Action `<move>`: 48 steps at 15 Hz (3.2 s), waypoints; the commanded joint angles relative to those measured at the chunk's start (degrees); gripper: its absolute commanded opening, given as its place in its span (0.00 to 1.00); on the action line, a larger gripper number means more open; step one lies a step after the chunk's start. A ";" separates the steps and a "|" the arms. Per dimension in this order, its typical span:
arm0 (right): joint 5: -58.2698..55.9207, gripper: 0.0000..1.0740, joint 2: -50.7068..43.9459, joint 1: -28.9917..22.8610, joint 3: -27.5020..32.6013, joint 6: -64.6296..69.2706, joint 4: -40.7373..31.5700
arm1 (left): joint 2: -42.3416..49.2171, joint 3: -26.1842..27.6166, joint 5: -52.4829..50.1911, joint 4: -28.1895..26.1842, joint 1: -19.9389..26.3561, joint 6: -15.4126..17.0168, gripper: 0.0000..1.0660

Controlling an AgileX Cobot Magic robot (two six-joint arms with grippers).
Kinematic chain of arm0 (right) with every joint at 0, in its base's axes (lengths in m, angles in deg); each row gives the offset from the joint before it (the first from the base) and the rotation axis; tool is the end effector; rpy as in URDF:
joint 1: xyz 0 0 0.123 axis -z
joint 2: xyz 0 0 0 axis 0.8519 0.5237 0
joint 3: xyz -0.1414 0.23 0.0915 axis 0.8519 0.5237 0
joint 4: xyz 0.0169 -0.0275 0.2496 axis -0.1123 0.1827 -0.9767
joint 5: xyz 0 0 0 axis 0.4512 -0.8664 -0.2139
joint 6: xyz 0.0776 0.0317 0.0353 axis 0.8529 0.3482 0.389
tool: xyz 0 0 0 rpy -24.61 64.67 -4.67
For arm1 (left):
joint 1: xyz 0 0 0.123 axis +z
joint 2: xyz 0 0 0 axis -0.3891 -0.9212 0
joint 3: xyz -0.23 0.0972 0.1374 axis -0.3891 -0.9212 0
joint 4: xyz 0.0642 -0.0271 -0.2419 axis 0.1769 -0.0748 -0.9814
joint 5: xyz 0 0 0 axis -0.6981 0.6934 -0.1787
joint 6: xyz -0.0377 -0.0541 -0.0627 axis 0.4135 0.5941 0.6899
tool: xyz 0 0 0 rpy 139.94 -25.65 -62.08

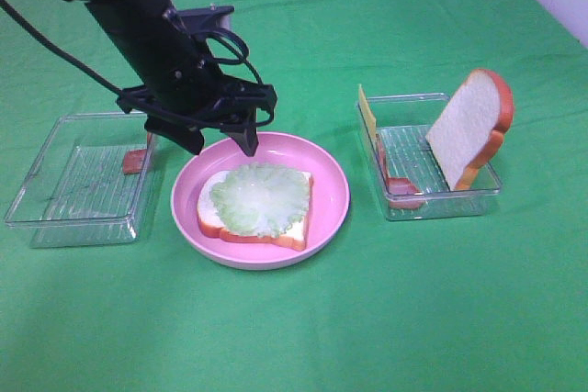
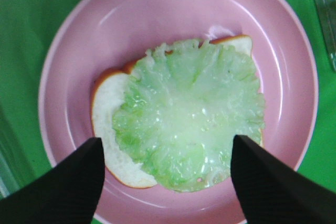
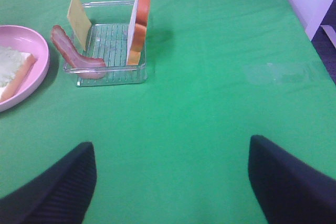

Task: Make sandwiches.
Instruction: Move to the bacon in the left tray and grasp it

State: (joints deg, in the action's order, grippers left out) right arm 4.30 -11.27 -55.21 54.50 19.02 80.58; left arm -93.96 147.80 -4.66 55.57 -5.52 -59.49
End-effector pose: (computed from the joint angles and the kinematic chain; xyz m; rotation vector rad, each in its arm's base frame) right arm -0.0069 0.0080 0.2787 -0.0475 2.0375 0.0177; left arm 0.3647 -0.2136 0.1921 0.3168 2.8236 -0.4093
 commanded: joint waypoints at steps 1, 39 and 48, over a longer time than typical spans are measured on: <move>0.57 0.70 -0.63 0.34 0.06 -0.57 0.23 | 4.58 0.29 0.86 3.44 0.80 4.24 0.62; 0.57 0.70 -0.63 0.34 0.06 -0.57 0.23 | -8.14 8.19 -0.69 23.61 6.76 17.53 0.31; 0.57 0.70 -0.63 0.34 0.06 -0.57 0.23 | -5.96 8.19 1.60 24.64 6.70 17.13 0.00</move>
State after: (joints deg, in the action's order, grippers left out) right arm 4.30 -11.27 -55.21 54.50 19.02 80.58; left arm -100.89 155.88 -3.58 79.86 1.13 -42.41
